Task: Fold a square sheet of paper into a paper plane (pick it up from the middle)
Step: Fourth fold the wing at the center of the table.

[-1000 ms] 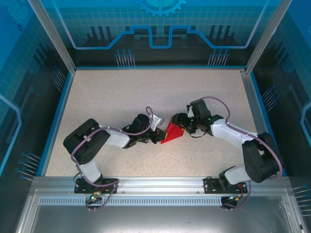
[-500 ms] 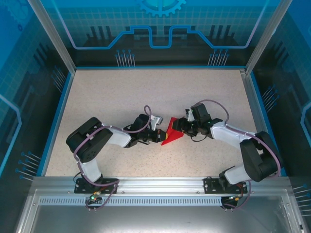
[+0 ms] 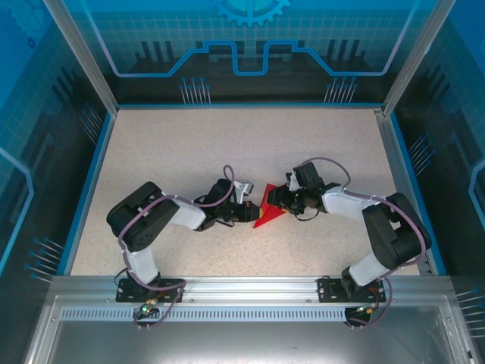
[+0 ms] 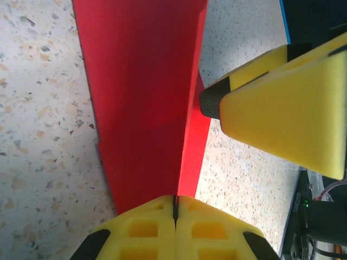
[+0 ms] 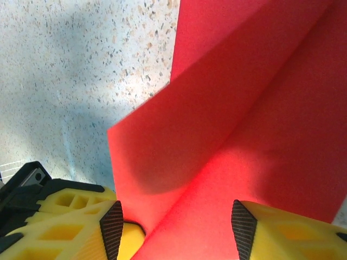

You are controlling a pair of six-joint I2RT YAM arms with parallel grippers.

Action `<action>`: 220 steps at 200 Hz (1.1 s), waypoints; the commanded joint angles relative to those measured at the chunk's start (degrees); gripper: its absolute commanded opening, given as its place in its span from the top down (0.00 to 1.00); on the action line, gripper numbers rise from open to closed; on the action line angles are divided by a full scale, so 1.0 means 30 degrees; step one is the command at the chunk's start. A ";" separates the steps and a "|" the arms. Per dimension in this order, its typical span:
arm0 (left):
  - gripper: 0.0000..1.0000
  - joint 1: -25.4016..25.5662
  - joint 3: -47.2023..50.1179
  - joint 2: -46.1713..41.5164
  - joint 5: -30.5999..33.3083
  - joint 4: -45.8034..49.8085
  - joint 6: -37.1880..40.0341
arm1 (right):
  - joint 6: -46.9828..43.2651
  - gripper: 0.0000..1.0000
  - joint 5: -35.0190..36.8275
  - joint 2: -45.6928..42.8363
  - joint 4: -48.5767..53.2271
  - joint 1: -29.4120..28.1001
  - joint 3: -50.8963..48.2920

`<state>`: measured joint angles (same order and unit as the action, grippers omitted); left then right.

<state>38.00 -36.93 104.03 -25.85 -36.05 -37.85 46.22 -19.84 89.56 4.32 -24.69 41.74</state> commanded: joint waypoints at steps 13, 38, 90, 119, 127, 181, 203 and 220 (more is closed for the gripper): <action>0.96 0.0005 -0.0060 0.0247 -0.0551 -0.0712 -0.0678 | -0.0118 0.44 -0.0217 0.0695 -0.0149 0.0297 0.0735; 0.96 0.0019 -0.0024 0.0326 -0.0476 -0.0682 -0.0742 | -0.0113 0.46 -0.0128 0.1043 -0.0130 0.0290 0.0912; 0.94 -0.0028 -0.0220 0.0539 -0.0766 -0.0407 -0.0865 | -0.0056 0.47 0.0246 0.1752 0.0446 0.0304 0.1147; 0.83 -0.0119 -0.0287 0.0358 -0.1029 0.0172 -0.0660 | -0.0050 0.47 0.0451 0.2213 0.1165 0.0290 0.1500; 0.78 -0.0196 -0.0231 0.0223 -0.1022 0.0225 -0.0655 | -0.0049 0.47 0.0551 0.2311 0.1339 0.0304 0.1535; 0.66 -0.0720 -0.0289 -0.1021 -0.1183 0.1995 -0.0056 | -0.0038 0.46 0.1334 0.3262 0.2925 0.0217 0.2184; 0.64 -0.1146 -0.0110 -0.2000 -0.0571 0.3126 0.0237 | 0.0021 0.47 0.1766 0.3547 0.3513 0.0146 0.2403; 0.64 -0.1324 -0.0283 -0.2513 -0.0436 0.3920 0.0324 | 0.0010 0.46 0.2117 0.3722 0.3948 0.0056 0.2574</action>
<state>35.11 -36.93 99.83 -27.83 -29.12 -38.87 46.28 -18.41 97.93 10.81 -24.71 49.04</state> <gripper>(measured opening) 0.359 0.534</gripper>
